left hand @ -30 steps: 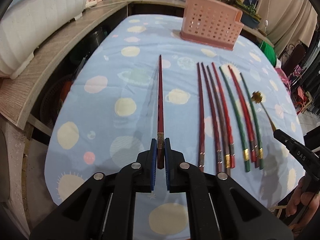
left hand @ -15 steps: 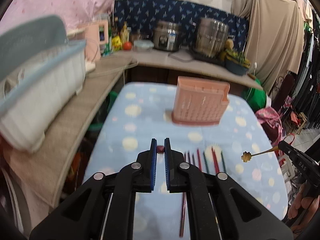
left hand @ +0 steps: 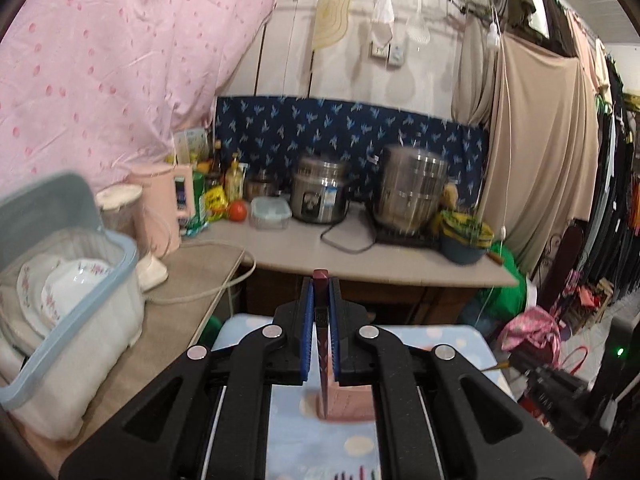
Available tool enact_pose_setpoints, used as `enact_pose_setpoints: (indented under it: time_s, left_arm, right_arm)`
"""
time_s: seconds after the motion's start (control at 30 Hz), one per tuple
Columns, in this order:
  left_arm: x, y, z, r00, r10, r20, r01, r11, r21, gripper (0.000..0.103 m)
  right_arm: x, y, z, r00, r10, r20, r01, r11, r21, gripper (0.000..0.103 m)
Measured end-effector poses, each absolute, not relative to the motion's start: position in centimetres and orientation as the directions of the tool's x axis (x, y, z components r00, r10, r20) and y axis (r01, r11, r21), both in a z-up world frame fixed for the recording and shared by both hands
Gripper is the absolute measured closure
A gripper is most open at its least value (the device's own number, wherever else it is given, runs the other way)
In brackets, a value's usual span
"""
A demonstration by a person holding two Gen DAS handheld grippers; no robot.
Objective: Organize utensils
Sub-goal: 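Lift the chopstick with the left tool while the right tool lifts the spoon toward the pink basket, then lower the chopstick into the pink basket and open the left tool while the right tool releases the spoon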
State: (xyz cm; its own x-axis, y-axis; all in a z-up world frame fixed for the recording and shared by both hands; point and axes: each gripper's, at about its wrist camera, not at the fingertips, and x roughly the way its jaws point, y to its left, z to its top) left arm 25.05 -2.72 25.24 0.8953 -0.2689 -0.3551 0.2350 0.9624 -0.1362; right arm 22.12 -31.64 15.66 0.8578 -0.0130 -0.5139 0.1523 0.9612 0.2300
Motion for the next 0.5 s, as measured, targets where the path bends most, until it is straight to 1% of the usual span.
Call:
enact_pose_setpoints:
  time_s: [0.07,0.27,0.5]
  left_arm:
    - [26.4,-3.6,25.8,0.905,-0.265,-0.333,0.233,0.963,-0.134,0.096]
    - [30.1,-5.3,24.7,0.903,-0.277,-0.329,0.239,0.959,-0.153,0.096]
    - [32.9,-6.5,20.9,0.881,-0.273,-0.386,0.231,0.961,-0.151,0.096]
  right_arm:
    - [23.7,-31.8,15.5,0.853,-0.012,-0.522,0.154,0.961,0.229,0.101]
    - [26.9,-32.4,13.5,0.826,0.01,-0.563,0.157,0.956,0.247,0.101]
    - [28.9,-32.8,10.2,0.79,0.009,-0.613,0.179,0.953,0.244,0.101]
